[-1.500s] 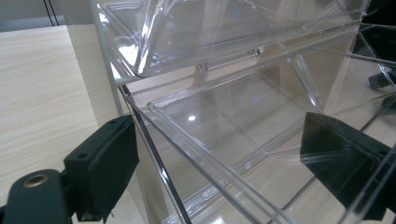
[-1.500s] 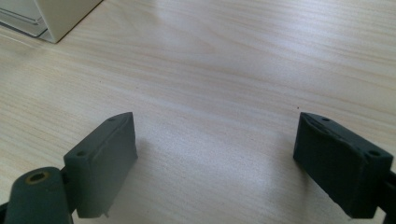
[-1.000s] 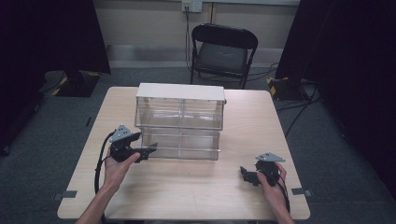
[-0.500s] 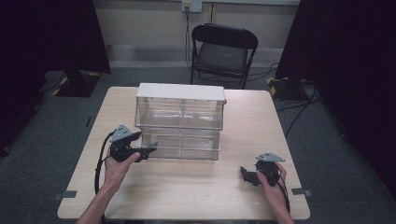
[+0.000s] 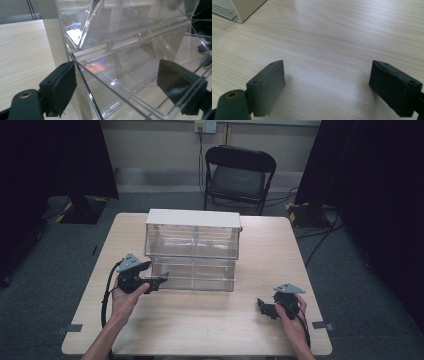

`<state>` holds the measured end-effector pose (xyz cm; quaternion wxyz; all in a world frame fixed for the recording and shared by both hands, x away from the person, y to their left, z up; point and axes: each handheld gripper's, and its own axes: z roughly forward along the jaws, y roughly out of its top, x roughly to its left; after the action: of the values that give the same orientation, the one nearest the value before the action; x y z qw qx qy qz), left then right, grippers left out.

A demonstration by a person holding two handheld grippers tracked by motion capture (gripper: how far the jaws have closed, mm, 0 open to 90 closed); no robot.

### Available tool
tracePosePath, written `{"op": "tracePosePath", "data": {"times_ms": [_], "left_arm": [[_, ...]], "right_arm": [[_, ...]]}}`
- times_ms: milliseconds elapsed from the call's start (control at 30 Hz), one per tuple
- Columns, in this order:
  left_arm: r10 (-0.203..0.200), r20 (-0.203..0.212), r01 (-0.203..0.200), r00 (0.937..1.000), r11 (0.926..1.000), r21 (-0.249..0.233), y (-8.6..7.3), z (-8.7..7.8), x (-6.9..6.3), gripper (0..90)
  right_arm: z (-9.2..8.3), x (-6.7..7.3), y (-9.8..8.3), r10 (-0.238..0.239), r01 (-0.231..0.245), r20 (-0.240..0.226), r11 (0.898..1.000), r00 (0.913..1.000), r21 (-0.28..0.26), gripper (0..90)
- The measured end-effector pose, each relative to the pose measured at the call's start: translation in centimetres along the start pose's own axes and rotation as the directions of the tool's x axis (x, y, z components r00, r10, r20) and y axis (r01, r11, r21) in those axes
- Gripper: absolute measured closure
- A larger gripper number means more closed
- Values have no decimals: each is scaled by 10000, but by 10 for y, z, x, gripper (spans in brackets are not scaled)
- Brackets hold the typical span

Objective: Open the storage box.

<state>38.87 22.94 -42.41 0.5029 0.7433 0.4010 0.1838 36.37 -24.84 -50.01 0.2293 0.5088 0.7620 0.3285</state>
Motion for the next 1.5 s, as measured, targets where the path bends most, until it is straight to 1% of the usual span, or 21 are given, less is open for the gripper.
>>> {"op": "tracePosePath", "data": {"times_ms": [100, 133, 200, 300, 367, 500, 600, 733, 867, 933, 1000, 1100, 1133, 1300, 1333, 1367, 1500], "left_arm": [[33, -41, -33, 10000, 10000, -45, 0, -1, 0, 160], [13, -13, -13, 10000, 9999, -159, 1, -2, -1, 164], [63, -20, -63, 10000, 9997, -227, 2, -3, -1, 163], [102, -55, -103, 9999, 9998, -180, 3, -4, -1, 161], [28, -15, -28, 10000, 9997, -225, 4, -5, -2, 161], [57, 10, -57, 10000, 9994, -330, 6, -5, -2, 161], [45, 0, -45, 10000, 9996, -295, 7, -6, -3, 159], [85, 7, -85, 10000, 9989, -460, 10, -7, -3, 158], [34, 41, -32, 10000, 9989, -463, 11, -6, -3, 155], [123, 16, -122, 9999, 9992, -387, 12, -6, -2, 153], [40, -81, -43, 10000, 9994, -346, 13, -4, -3, 152], [5, -63, -7, 10000, 9993, -366, 13, -4, -3, 150], [48, -47, -49, 10000, 9995, -327, 13, -3, -2, 150], [-30, -23, 29, 10000, 9989, -461, 15, -4, -2, 151], [53, -25, -54, 10000, 9991, -417, 15, -3, -1, 151], [38, -32, -39, 10000, 9994, -351, 16, -3, -1, 151], [14, -27, -16, 10000, 9983, -582, 22, -5, -2, 155]], "right_arm": [[0, 0, 0, -1, 1, 1, 10000, 10000, 0, 125], [0, 0, 0, 1, -1, -1, 10000, 10000, 0, 125], [0, 0, 0, -1, 1, 1, 10000, 10000, 0, 125], [0, 0, 0, -1, 1, 0, 10000, 10000, 0, 125], [0, 0, 0, 10, -10, 10, 10000, 10000, -4, 125], [0, 0, 0, -3, 3, 1, 10000, 10000, 0, 125], [0, 0, 0, -3, 3, -1, 10000, 10000, -1, 125], [0, 0, 0, -2, 2, 0, 10000, 10000, -2, 125], [0, 0, 0, -2, 2, 0, 10000, 10000, -1, 125], [0, 0, 0, -2, 2, -1, 10000, 10000, -2, 125], [0, 0, 0, -1, 1, -2, 10000, 10000, -2, 125], [0, 0, 0, -1, 1, 0, 10000, 10000, -1, 125], [0, 0, 0, -1, 1, 3, 10000, 10000, -2, 125], [0, 0, 0, -1, 1, 0, 10000, 10000, 0, 125], [0, 0, 0, -2, 2, 0, 10000, 10000, -1, 125], [0, 0, 0, -2, 2, -1, 10000, 10000, 0, 125], [0, 0, 0, 0, 0, 0, 10000, 10000, -1, 125]]}}
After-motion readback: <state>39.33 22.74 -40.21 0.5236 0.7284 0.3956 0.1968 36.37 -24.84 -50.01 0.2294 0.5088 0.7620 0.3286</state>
